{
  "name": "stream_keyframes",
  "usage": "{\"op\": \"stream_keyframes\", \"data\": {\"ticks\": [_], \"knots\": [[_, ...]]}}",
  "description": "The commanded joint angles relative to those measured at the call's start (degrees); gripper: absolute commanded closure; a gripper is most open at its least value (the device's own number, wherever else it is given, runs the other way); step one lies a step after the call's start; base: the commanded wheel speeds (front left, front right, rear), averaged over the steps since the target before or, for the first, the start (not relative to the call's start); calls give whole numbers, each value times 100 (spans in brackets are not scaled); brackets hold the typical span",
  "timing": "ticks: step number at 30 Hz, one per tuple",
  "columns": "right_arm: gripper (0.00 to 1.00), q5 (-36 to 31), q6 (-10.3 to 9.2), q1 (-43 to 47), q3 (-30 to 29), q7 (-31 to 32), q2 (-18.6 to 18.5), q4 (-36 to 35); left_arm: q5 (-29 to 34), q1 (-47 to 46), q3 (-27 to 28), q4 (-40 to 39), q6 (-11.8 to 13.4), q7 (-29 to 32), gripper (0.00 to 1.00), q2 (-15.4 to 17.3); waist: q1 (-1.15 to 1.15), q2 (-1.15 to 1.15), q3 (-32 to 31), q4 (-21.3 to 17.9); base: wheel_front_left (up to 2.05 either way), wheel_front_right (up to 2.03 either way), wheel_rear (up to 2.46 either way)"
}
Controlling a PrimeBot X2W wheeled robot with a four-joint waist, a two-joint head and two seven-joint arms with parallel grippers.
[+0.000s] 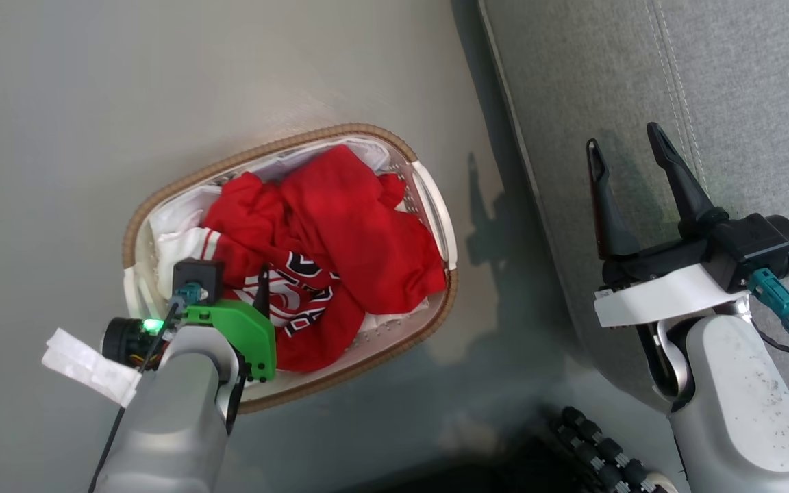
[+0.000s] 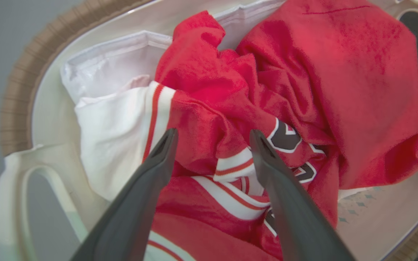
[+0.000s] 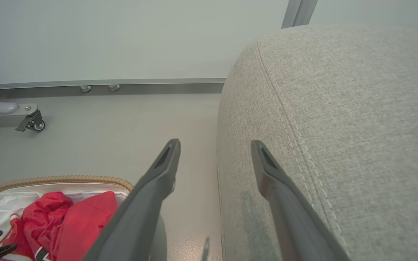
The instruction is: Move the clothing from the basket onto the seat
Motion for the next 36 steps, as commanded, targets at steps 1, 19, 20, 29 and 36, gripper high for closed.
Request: {"op": "stream_keyframes", "data": {"ticks": [1, 19, 20, 29, 36], "knots": [[0, 55, -4, -91, 14, -12, -13, -21, -8, -163, 12, 102, 89, 25, 0, 52, -1, 0, 243, -194, 0, 0, 0], [0, 213, -4, -132, 237, -12, -14, 28, -160, -511, -34, 766, 146, -2, 100, 83, -1, 0, 337, -334, 0, 0, 0], [0, 210, -3, -113, 227, -12, -14, 54, -171, -488, -43, 768, 130, -11, 100, 82, -1, 0, 292, -326, 0, 0, 0], [0, 121, -4, 59, 215, -12, -15, 225, -233, -176, -167, 596, 8, -75, 100, 53, -1, 0, -323, -188, 0, 0, 0], [0, -33, -4, 330, 141, -12, -15, 392, -293, 246, -282, 52, -77, -78, 100, 35, -1, 0, -1094, 8, 0, 0, 0]]}}
